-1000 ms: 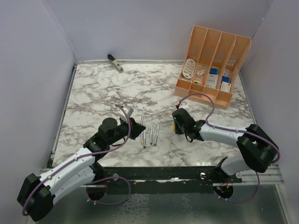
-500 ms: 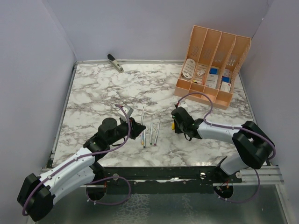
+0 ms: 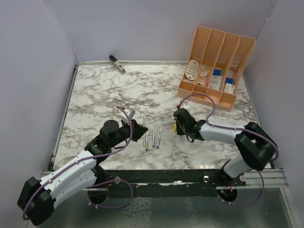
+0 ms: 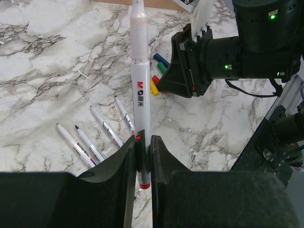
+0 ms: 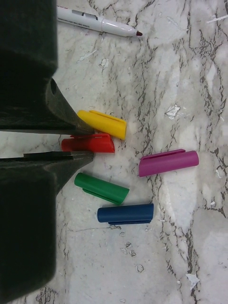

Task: Insert the pens into the pen caps

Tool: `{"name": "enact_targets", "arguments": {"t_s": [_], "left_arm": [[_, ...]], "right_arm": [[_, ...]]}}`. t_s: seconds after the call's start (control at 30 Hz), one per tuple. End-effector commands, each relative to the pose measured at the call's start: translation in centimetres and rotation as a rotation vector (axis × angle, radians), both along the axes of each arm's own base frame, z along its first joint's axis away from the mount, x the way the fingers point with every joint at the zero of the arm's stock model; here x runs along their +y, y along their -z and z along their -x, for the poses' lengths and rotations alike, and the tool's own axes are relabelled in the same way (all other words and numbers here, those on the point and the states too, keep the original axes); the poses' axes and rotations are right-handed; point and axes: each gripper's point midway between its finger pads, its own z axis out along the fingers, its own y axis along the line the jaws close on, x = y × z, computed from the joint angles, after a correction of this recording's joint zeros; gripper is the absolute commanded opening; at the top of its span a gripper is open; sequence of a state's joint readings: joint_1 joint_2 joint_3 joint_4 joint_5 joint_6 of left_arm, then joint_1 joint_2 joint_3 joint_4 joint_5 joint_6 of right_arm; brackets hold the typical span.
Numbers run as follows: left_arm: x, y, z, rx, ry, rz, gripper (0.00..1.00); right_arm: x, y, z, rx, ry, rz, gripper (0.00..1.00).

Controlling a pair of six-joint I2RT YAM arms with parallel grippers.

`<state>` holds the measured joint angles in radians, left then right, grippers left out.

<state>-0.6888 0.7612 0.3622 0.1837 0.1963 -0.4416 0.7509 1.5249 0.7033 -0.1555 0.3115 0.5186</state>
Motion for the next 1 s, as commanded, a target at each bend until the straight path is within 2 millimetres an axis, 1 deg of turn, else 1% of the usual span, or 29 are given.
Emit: {"name": "enact_targets", "arguments": {"t_s": [0.0, 0.03, 0.13, 0.2, 0.27, 0.37, 0.4, 0.43, 0.53, 0.63, 0.73, 0.8, 0.87, 0.97], "left_arm": [[0.0, -0.9, -0.3, -0.032, -0.004, 0.004, 0.0], [-0.2, -1.0, -0.3, -0.035, 0.005, 0.01, 0.0], [-0.6, -1.2, -0.2, -0.041, 0.024, 0.026, 0.0], [-1.0, -1.4, -0.2, -0.045, 0.043, 0.035, 0.0], [-1.7, -1.6, 0.1, -0.047, 0.087, 0.045, 0.0], [-2.8, -2.4, 0.7, -0.06, 0.157, 0.08, 0.0], [-3.2, -2.9, 1.0, -0.067, 0.184, 0.101, 0.0], [-3.7, -3.4, 1.4, -0.074, 0.221, 0.122, 0.0], [-4.8, -5.0, 2.3, -0.109, 0.298, 0.17, 0.0], [-6.0, -6.3, 3.4, -0.131, 0.377, 0.197, 0.0], [-7.5, -7.4, 5.1, -0.158, 0.481, 0.223, 0.0], [-8.4, -8.1, 6.1, -0.189, 0.529, 0.238, 0.0], [-9.1, -8.4, 6.7, -0.211, 0.549, 0.244, 0.0], [-9.9, -8.1, 6.9, -0.21, 0.561, 0.236, 0.0]], "right_arm": [[0.3, 0.4, 0.6, 0.047, -0.028, -0.001, 0.01], [0.5, -0.2, 0.3, 0.034, -0.028, -0.009, 0.01], [0.5, -3.4, -0.5, -0.042, -0.01, -0.042, 0.01], [0.6, -6.2, -1.0, -0.111, -0.002, -0.086, 0.01], [0.8, -9.7, -1.4, -0.208, -0.01, -0.159, 0.01], [1.4, -15.8, -1.7, -0.389, -0.049, -0.306, 0.01], [1.6, -17.8, -1.5, -0.453, -0.075, -0.358, 0.01], [2.0, -20.5, -1.4, -0.537, -0.097, -0.427, 0.01], [2.0, -25.6, -0.2, -0.702, -0.155, -0.563, 0.01], [2.4, -28.9, 1.2, -0.821, -0.229, -0.681, 0.01], [2.9, -31.3, 2.9, -0.907, -0.302, -0.796, 0.01], [3.1, -32.3, 3.8, -0.945, -0.342, -0.862, 0.01], [3.3, -33.0, 4.8, -0.974, -0.38, -0.922, 0.01], [3.0, -34.5, 6.3, -1.037, -0.421, -1.013, 0.01]]}}
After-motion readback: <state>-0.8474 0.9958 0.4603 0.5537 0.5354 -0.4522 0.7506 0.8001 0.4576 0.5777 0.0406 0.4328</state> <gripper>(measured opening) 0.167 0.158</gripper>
